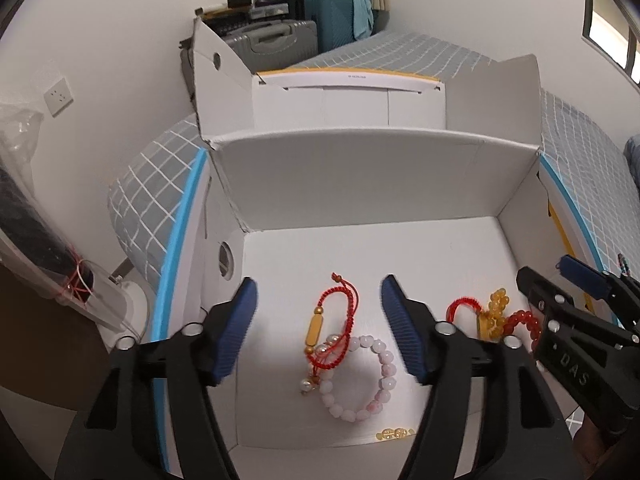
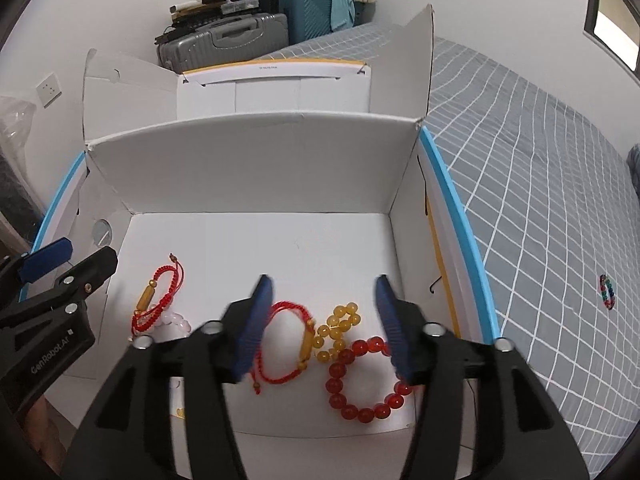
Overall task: Organize jewelry
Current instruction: 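Open both tools to drop the red string bracelets into the box, then move both tools back over the bed toward the remaining bead bracelets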
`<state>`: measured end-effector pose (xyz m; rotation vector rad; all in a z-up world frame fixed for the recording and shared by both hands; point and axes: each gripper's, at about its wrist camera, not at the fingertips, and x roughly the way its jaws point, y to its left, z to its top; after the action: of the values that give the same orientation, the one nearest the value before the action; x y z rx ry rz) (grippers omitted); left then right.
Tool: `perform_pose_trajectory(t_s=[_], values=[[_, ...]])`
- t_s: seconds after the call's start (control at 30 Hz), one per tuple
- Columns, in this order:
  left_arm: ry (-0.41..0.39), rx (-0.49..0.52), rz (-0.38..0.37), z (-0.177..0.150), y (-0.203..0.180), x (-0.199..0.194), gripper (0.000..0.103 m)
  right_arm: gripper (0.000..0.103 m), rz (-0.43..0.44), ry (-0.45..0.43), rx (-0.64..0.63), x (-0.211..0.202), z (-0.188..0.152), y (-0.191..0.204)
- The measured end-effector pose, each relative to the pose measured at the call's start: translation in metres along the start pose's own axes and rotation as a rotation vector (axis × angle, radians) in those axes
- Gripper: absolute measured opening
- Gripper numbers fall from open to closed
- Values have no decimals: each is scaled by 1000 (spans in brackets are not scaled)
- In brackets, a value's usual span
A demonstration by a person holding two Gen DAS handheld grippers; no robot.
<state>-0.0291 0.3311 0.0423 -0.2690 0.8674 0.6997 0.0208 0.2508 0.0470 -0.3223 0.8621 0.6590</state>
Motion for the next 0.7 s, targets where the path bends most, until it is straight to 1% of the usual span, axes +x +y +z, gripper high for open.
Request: perform_pose_trajectory(t_s=[0.03, 0.07, 0.1, 0.13, 0.17, 0.27, 0.3, 0.37, 0.47, 0.57, 0.7], values=[[-9, -2, 0, 0, 1, -2, 74, 68, -10, -3, -2, -1, 0, 0], [-20, -1, 7, 1, 2, -3, 76, 73, -27, -5, -5, -3, 0, -1], [-26, 1, 15, 1, 2, -4, 79, 75, -33, -9, -8, -4, 1, -1], [-32, 2, 20, 1, 2, -5, 83, 79, -37, -15, -7, -5, 1, -2], [-34, 2, 20, 1, 3, -5, 84, 83, -41, -19, -7, -6, 1, -2], [-38, -2, 21, 2, 4, -6, 89, 86, -42, -27, 5, -8, 2, -5], [-39, -4, 19, 2, 4, -6, 93, 88, -38, -31, 9, -9, 1, -7], [-45, -7, 14, 2, 4, -7, 97, 92, -32, -37, 22, -11, 1, -10], [-46, -9, 6, 3, 2, -8, 97, 95, -27, -49, 47, -17, 2, -19], [-51, -7, -7, 5, -4, -13, 97, 95, -36, -63, 62, -26, 2, -28], [-64, 7, -32, 7, -19, -23, 97, 95, -60, -97, 116, -45, 2, -55]])
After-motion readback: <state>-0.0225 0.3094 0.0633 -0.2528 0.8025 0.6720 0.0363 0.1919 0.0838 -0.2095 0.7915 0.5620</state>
